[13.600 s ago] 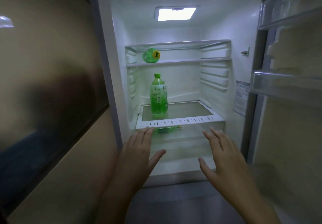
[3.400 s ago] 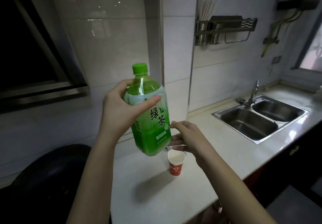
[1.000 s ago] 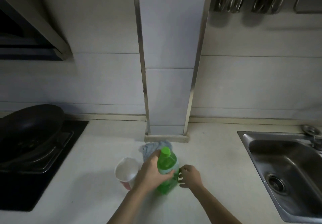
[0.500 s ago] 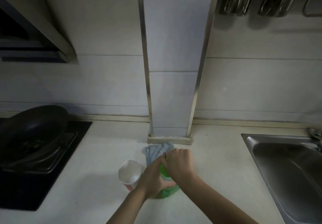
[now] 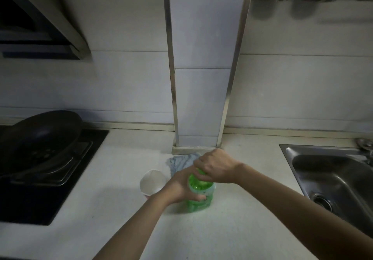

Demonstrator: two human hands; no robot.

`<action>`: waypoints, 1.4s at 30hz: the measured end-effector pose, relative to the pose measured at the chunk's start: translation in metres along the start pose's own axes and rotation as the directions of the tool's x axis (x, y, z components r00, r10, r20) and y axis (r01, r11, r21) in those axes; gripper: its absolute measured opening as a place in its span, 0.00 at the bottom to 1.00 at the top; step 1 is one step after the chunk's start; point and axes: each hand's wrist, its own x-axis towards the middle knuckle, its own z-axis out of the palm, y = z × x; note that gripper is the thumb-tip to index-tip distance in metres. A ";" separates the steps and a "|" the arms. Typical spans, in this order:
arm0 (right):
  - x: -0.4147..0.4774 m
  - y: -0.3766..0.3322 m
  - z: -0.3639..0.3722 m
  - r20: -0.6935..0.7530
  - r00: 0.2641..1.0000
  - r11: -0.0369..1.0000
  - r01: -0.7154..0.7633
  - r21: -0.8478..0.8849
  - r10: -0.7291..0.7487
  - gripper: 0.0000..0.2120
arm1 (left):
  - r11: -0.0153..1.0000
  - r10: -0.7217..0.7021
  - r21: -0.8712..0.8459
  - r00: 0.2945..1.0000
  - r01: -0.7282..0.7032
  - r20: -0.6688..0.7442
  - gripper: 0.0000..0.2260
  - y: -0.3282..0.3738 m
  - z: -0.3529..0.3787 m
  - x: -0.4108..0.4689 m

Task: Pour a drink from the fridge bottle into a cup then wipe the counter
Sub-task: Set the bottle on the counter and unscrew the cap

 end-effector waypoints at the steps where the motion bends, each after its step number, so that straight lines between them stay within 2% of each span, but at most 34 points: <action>1: -0.002 -0.004 -0.001 -0.028 0.998 0.998 -0.064 0.024 0.065 0.24 | 1.000 0.005 0.001 1.000 -0.005 0.002 0.27 -0.001 0.000 0.000; 2: -0.003 -0.012 -0.005 -0.053 0.985 0.986 -0.158 0.057 0.161 0.26 | 1.000 0.007 0.006 1.000 -0.007 -0.001 0.28 -0.002 0.000 0.001; 4: 0.001 -0.023 -0.011 -0.005 0.945 0.943 -0.327 0.068 0.328 0.29 | 1.000 0.016 0.014 1.000 -0.016 -0.011 0.26 -0.003 -0.002 0.002; 7: 0.003 -0.037 -0.024 0.098 0.888 0.888 -0.456 0.060 0.450 0.26 | 1.000 0.030 0.008 0.999 -0.030 -0.020 0.20 -0.005 -0.003 0.002; 9: -0.004 -0.040 -0.023 0.044 0.914 0.913 -0.405 0.044 0.403 0.22 | 0.999 0.045 0.005 0.999 -0.045 -0.023 0.21 -0.007 -0.002 0.001; 11: -0.011 -0.037 -0.016 -0.025 0.959 0.959 -0.280 0.048 0.282 0.18 | 0.998 0.061 0.014 0.998 -0.060 -0.021 0.24 -0.008 0.000 0.002; 14: -0.017 -0.028 -0.016 0.035 0.975 0.961 -0.221 0.167 0.219 0.19 | 0.996 0.093 0.021 0.996 -0.092 -0.015 0.28 -0.007 0.000 0.003; 17: -0.015 -0.029 -0.021 0.041 0.958 0.944 -0.287 0.162 0.285 0.21 | 0.992 0.122 -0.026 0.992 -0.122 -0.013 0.30 -0.009 0.002 0.002; 21: -0.006 -0.037 -0.027 0.092 0.884 0.888 -0.461 -0.004 0.459 0.30 | 0.990 0.104 -0.088 0.993 -0.109 -0.050 0.22 -0.010 0.002 0.000; 25: -0.004 -0.043 -0.029 0.163 0.862 0.866 -0.496 0.069 0.480 0.27 | 0.984 0.147 -0.090 0.987 -0.153 -0.068 0.20 -0.013 0.003 0.001; 31: -0.013 -0.035 -0.031 0.091 0.949 0.951 -0.306 0.041 0.301 0.21 | 0.980 0.162 -0.105 0.985 -0.168 -0.064 0.27 -0.014 0.007 0.001; 35: -0.016 -0.032 -0.031 0.060 0.978 0.977 -0.205 0.065 0.201 0.17 | 0.980 0.155 -0.117 0.987 -0.160 -0.051 0.30 -0.013 0.007 0.000; 39: -0.013 -0.034 -0.030 0.056 0.934 0.934 -0.355 0.045 0.353 0.22 | 0.985 0.131 -0.109 0.989 -0.137 -0.065 0.25 -0.014 0.007 0.000; 42: -0.011 -0.038 -0.028 0.113 0.897 0.900 -0.433 0.041 0.426 0.27 | 0.987 0.127 -0.088 0.989 -0.134 -0.081 0.21 -0.014 0.007 0.000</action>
